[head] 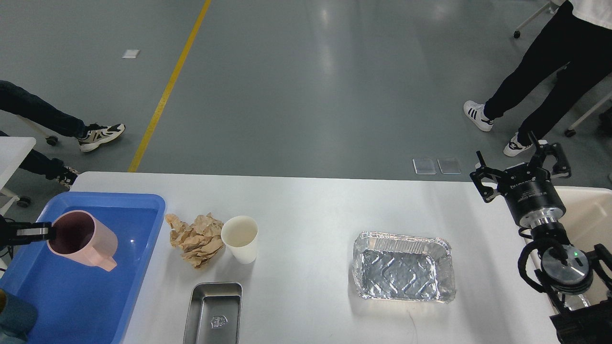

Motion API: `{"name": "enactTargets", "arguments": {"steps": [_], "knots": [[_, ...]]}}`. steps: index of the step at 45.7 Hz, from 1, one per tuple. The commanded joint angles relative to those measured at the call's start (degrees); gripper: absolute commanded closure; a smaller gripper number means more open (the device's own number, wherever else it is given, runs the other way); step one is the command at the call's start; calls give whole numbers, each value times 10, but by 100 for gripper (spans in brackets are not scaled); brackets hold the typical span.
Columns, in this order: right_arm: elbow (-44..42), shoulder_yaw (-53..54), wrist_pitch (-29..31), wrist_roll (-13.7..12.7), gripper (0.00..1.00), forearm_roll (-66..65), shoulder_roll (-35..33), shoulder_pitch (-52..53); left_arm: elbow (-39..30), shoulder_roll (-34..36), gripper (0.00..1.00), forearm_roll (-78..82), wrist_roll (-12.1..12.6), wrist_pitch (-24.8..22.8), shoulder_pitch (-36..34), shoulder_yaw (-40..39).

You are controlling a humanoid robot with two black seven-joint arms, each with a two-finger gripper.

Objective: Tidy desktop
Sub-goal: 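Lower the pink mug into the blue bin and release it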

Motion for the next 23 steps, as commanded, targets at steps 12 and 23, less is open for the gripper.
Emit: {"name": "enactTargets", "arguments": {"steps": [12,23], "knots": [[-1,0,1,0,0,0,-3,-2,12,-5,97,3,0,35,85,0],[-3,1,1,0,0,0,-4,-3,15,-7,95,3,0,61,136,-1]]}}
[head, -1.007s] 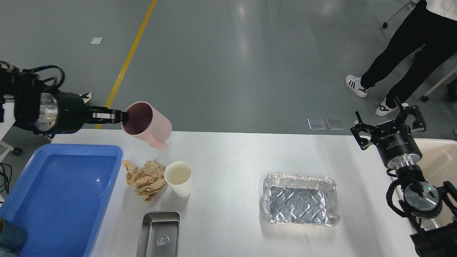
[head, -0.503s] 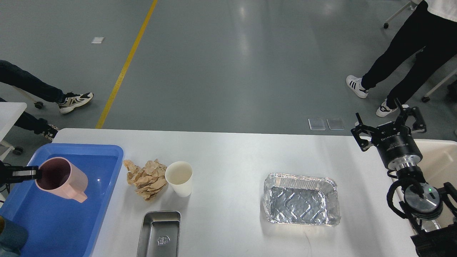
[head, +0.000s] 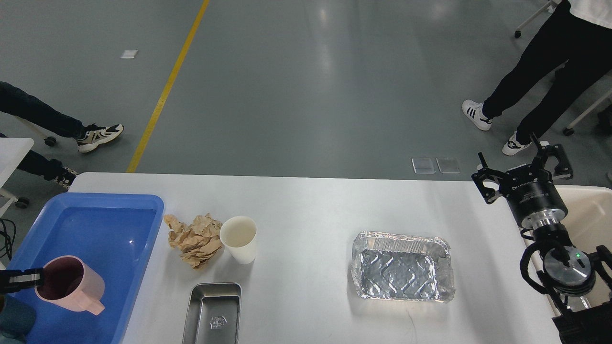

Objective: Tidy desktop
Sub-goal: 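Lower the pink mug into the blue bin and release it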

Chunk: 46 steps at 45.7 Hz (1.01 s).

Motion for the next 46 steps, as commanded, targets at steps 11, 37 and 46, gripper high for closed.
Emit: {"name": "enactTargets", "arguments": {"steps": [11,37,46], "knots": [[-1,1,0,0,0,0,1,0,3,-13,39,-8,4,4,22,-1],[1,0,-1,0,0,0,1,1,-16,18,13,-14,-28,2,16,-45],[2,-1,-2,0,0,0,1,1,-36,12,13,-13,-75,33,14,-137]]}}
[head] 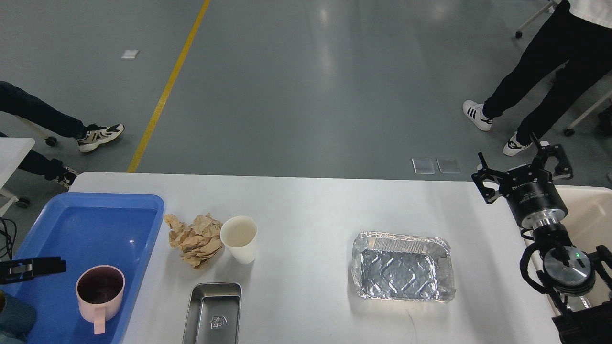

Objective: Tidy desktop
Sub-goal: 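Lower the pink mug into the blue bin and release it, then reach the left gripper to the small steel tray and grasp it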

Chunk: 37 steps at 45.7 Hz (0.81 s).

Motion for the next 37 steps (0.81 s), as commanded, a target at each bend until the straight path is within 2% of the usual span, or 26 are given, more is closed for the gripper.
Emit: {"name": "enactTargets", "arguments": {"steps": [1,6,9,15,19,26,37], "knots": [[1,-1,-1,0,0,0,0,0,-23,-3,13,0,-37,23,0,-59],[1,0,-1,0,0,0,-3,-1,-56,2,13,1,-76,25,0,-94],[1,-1,-4,0,0,0,-11,-1,-70,4,13,1,-85,25,-1,-101],[1,-1,-6,-1,0,0,-20,-1,-100,22,13,1,-88,24,0,-104],[1,-1,-6,-1,0,0,-22,-1,-100,25,12,2,-88,25,-1,-105],[1,-4,-6,-1,0,0,-22,-1,-100,28,12,1,-103,25,0,-110],[1,-5,-7,0,0,0,-23,-1,-100,32,9,1,-103,24,-1,-120]]}}
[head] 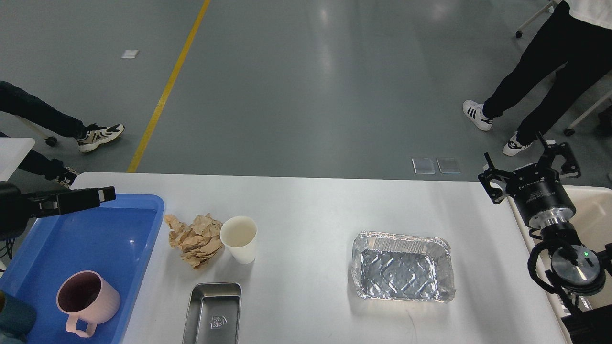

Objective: Tidy desktop
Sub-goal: 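Reach the left gripper to the small steel tray and grasp it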

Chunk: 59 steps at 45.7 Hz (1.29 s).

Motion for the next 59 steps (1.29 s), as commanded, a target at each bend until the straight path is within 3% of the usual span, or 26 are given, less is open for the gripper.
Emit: {"name": "enactTargets", "arguments": {"steps": [1,5,25,28,31,32,35,51,59], "knots": [[0,0,0,0,0,0,-1,0,0,0,8,0,1,-2,-1,-3],[0,0,0,0,0,0,-1,0,1,-4,3,-1,1,-9,-1,-2],[-2,0,1,0,0,0,-11,0,2,-72,3,-1,15,-25,1,3],[-2,0,1,0,0,0,-11,0,4,-90,3,-1,34,-26,11,8],[-2,-1,2,0,0,0,-11,-1,14,-112,3,1,73,-25,15,20],[-2,-1,3,0,0,0,-11,-1,27,-130,4,4,101,-24,15,33],[-2,-1,3,0,0,0,-10,-1,43,-159,4,7,120,-25,15,47],[-2,-1,5,0,0,0,-8,-2,64,-282,4,80,123,-24,15,131],[-3,0,7,1,0,0,-9,-8,76,-283,4,118,124,-19,22,167]]}}
